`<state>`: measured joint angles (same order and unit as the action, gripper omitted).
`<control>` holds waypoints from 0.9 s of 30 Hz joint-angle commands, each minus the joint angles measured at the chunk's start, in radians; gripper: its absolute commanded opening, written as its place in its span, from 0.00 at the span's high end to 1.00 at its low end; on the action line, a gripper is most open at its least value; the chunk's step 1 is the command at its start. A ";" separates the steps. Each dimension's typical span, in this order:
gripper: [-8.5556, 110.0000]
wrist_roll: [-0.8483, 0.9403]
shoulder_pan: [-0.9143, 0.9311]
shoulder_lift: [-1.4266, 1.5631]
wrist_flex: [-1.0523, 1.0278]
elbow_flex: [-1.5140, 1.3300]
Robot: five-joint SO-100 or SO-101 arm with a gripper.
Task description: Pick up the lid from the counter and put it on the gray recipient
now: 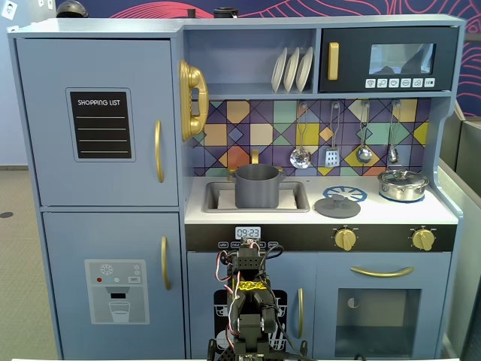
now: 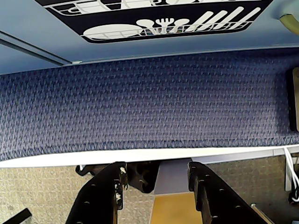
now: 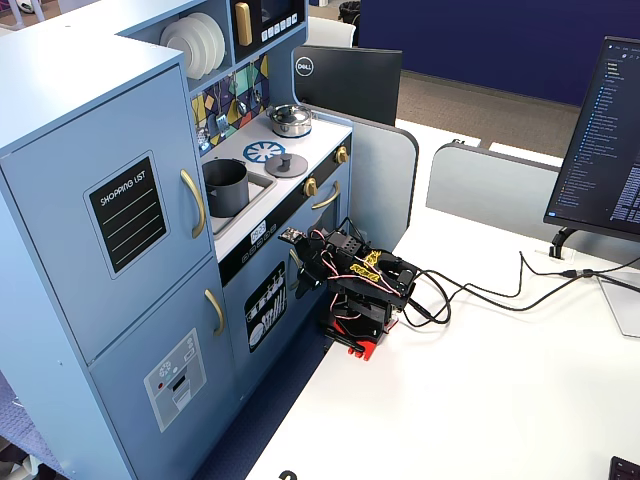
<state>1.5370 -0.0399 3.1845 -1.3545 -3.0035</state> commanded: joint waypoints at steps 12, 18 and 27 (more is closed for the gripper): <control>0.93 0.002 0.083 -0.006 -0.176 0.002; 0.93 0.034 0.109 -0.069 -0.103 0.094; 0.93 0.028 0.143 -0.439 0.112 0.772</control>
<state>1.5309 0.0568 2.8517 -1.3177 -2.4697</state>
